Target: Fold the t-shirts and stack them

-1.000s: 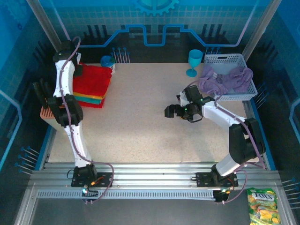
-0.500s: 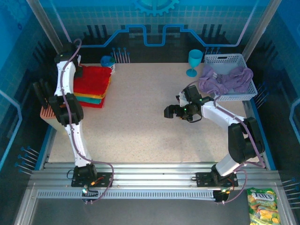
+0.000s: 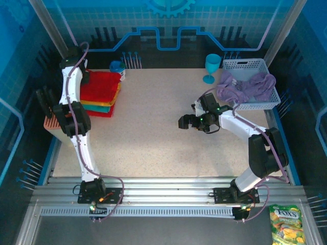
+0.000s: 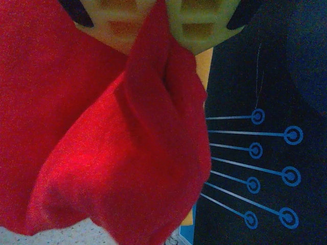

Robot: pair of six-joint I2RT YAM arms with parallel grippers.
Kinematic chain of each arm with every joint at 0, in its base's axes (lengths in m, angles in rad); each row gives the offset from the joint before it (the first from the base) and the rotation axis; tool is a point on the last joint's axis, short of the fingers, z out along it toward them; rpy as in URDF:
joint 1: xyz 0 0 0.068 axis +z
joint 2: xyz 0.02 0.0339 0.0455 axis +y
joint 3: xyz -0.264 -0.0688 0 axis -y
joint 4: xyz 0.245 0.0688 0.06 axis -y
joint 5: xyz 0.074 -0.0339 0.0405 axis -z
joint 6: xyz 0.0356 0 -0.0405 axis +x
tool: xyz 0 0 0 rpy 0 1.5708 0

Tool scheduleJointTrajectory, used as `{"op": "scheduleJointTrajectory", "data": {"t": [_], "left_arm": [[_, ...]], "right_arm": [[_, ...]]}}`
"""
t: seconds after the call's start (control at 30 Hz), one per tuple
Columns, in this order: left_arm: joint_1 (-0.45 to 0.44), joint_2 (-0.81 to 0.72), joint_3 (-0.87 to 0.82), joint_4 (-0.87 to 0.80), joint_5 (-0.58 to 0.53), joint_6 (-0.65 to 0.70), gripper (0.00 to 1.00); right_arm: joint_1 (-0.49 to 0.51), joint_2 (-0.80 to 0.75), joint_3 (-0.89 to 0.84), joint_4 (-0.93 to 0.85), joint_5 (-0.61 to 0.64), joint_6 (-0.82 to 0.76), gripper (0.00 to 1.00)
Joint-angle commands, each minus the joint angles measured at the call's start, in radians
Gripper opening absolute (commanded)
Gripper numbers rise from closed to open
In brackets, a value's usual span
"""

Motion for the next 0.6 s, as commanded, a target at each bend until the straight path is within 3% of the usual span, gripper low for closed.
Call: {"op": "scheduleJointTrajectory", "data": {"t": [0.0,0.13,0.23,0.3,0.33,0.47,0.57], "left_arm": [[0.022,-0.032,-0.004,0.039,-0.044,0.0,0.0],[0.022,-0.029,-0.019,0.038,-0.065,-0.007,0.04],[0.022,-0.029,-0.018,0.034,-0.087,-0.027,0.31],[0.022,-0.033,-0.018,0.028,-0.097,-0.039,0.58],[0.022,-0.037,-0.018,0.027,-0.102,-0.044,0.66],[0.022,-0.054,-0.017,0.026,-0.103,-0.057,0.83],[0.018,-0.081,-0.011,0.017,-0.096,-0.078,0.89]], "right_arm": [[0.016,-0.009,0.015,-0.029,-0.003,-0.006,1.0],[0.019,-0.016,0.01,-0.025,0.0,-0.002,1.0],[0.02,-0.024,0.004,-0.028,0.003,-0.002,1.0],[0.019,-0.031,-0.001,-0.031,0.006,-0.002,1.0],[0.019,-0.036,-0.004,-0.031,0.008,-0.002,1.0],[0.02,-0.05,-0.013,-0.029,0.008,0.0,1.0],[0.021,-0.058,-0.015,-0.028,0.007,0.001,1.0]]}}
